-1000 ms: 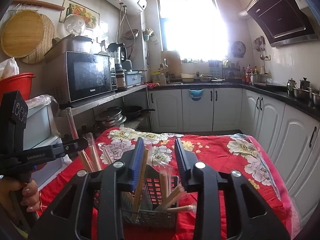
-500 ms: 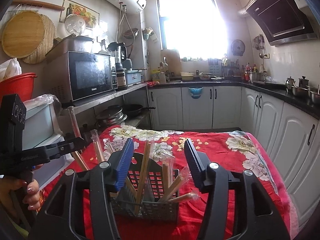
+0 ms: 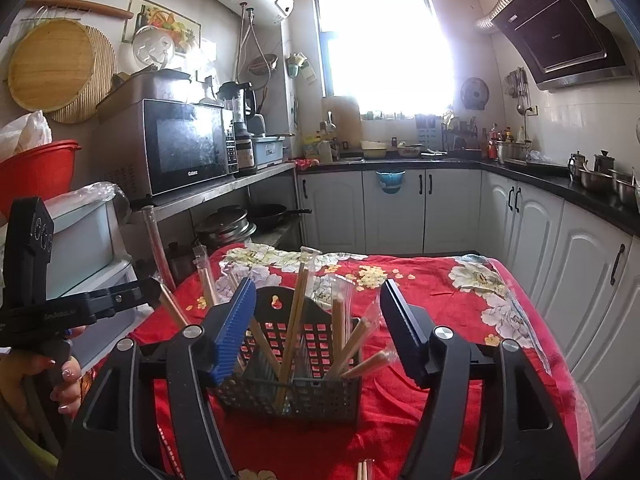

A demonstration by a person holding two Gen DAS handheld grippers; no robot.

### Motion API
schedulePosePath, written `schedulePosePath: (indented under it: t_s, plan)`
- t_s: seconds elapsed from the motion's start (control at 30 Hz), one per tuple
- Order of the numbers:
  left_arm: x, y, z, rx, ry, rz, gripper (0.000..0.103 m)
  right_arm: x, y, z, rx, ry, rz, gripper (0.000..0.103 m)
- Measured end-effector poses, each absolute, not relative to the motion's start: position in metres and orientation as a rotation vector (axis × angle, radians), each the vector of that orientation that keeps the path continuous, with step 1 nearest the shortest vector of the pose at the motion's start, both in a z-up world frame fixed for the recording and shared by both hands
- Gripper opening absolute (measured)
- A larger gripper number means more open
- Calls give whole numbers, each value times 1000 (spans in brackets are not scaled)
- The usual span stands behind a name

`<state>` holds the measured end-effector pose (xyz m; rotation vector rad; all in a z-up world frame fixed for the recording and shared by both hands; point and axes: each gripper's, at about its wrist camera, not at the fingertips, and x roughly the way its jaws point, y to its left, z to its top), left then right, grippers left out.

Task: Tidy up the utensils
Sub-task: 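Move both open grippers back toward the last chopstick bundles on the cloth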

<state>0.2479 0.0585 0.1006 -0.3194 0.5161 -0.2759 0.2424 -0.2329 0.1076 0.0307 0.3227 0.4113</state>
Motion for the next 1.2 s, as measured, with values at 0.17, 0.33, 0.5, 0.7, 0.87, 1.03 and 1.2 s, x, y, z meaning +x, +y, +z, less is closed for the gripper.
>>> schedulePosePath:
  t_s: [0.17,0.33,0.5,0.7,0.87,1.03,1.2]
  plan:
    - [239,60,98,-324,523,-280,86,232,-234,104,32,332,408,68]
    - [229,57,93,-316,533,-289,92,224,-235,98,32,354,404,73]
    - [218,55,87,-319,539,-292,92,217,-236,92,41,377,402,78]
    - [209,57,81,-323,548,-293,92,207,-239,84,48,407,406,79]
    - [201,59,75,-333,555,-286,92,198,-240,76,31,427,405,80]
    - [194,61,68,-337,566,-280,92,192,-245,63,30,460,400,80]
    - [188,60,59,-345,585,-278,92,187,-250,54,28,485,393,80]
